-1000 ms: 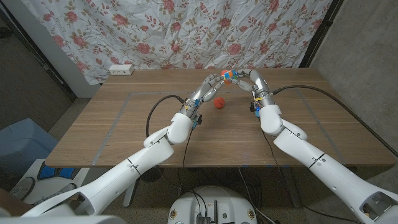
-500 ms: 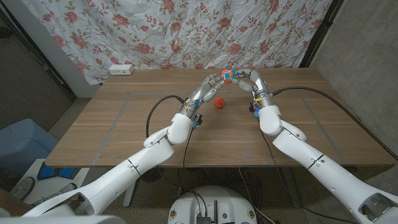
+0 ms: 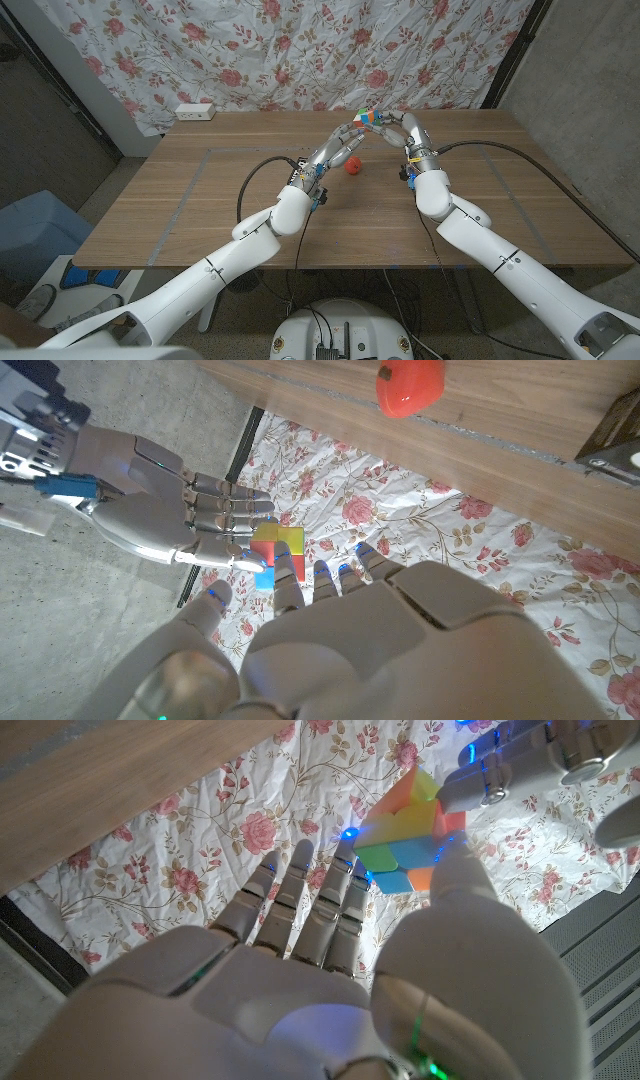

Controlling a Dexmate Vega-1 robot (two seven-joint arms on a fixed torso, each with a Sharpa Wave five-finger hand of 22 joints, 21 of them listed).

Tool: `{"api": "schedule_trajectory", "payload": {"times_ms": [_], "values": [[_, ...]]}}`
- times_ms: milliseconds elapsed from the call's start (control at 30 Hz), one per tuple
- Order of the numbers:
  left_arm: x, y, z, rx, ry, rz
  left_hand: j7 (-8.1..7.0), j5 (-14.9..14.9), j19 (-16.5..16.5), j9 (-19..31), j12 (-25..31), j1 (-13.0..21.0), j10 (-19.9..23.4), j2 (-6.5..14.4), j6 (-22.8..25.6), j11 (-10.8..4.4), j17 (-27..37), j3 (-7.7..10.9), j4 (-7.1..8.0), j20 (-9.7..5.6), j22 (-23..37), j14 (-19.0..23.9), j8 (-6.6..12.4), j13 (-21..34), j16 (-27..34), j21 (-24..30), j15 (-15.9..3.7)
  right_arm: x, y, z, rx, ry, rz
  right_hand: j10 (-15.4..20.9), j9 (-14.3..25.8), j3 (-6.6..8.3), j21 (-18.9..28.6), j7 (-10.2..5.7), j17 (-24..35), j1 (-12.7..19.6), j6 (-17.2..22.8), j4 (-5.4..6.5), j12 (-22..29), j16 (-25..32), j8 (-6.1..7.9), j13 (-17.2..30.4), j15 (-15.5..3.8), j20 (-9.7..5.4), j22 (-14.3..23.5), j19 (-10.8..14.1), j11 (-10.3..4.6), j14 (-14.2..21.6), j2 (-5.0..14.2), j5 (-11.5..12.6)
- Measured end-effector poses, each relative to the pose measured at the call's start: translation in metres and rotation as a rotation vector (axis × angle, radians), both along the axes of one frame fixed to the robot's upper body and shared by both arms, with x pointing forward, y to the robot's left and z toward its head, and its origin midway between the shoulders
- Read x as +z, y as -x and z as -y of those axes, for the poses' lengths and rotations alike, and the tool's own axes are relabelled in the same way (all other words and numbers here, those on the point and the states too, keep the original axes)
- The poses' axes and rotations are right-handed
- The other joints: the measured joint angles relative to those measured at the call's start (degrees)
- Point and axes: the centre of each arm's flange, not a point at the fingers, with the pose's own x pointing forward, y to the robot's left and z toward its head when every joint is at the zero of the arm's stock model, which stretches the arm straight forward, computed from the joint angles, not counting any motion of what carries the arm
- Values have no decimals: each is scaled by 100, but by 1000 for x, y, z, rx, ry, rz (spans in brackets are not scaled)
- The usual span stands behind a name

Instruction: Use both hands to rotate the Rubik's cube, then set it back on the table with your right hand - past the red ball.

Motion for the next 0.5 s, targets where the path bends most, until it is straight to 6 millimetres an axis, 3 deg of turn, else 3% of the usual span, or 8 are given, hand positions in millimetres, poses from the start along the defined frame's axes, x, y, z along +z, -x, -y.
{"api": "schedule_trajectory", "payload": {"times_ms": [500], "values": [[-1,1,-3,9,5,0,-1,0,0,0,0,0,30,0,1,-31,0,17,17,0,1,0,0,0,0,0,0,1,-2,1,-8,-5,-4,1,-1,-18,0,0,0,0,0,14,0,0,-23,-1,0,0,0,0,0,0,0,7]]}}
